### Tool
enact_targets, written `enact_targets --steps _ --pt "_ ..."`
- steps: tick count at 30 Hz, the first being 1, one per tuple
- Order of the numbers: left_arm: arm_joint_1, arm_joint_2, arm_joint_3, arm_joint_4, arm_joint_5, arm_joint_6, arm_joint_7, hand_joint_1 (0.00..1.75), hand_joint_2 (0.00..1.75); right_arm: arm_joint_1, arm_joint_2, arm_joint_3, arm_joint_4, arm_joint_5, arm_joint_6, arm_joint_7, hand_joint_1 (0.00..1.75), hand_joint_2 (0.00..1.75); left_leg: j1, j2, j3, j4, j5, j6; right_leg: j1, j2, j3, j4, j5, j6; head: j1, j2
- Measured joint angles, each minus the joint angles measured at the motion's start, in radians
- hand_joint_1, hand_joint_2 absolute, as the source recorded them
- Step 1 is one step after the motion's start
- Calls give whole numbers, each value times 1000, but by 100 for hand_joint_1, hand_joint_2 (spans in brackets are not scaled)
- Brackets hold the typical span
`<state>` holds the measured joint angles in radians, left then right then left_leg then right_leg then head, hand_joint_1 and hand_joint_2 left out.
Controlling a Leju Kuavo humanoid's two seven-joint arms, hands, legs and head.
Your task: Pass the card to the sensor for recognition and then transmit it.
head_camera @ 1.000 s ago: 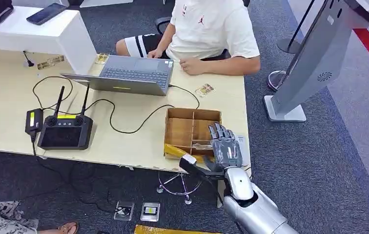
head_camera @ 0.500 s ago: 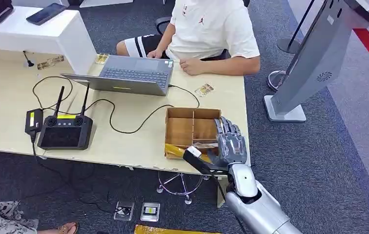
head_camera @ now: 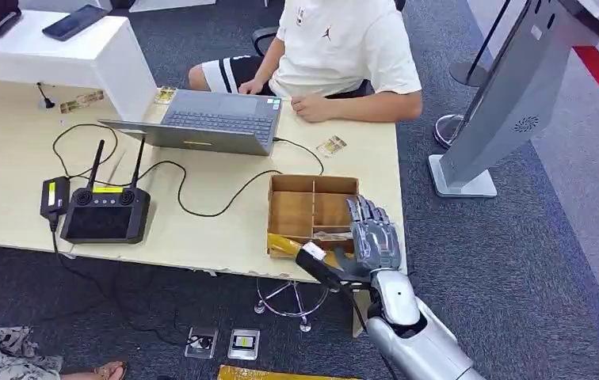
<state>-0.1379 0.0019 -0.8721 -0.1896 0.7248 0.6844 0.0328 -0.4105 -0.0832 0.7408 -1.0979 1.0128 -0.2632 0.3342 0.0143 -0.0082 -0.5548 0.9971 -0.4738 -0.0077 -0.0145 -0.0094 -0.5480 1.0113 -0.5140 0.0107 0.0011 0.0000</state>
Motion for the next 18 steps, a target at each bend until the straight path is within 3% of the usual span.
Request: enact_targets --steps 18 --pt "1 0 0 0 8 0 0 0 175 44 0 2 -71 17 50 -3 0 175 0 0 0 0 0 0 0 0 0 0 0 0 0 0"
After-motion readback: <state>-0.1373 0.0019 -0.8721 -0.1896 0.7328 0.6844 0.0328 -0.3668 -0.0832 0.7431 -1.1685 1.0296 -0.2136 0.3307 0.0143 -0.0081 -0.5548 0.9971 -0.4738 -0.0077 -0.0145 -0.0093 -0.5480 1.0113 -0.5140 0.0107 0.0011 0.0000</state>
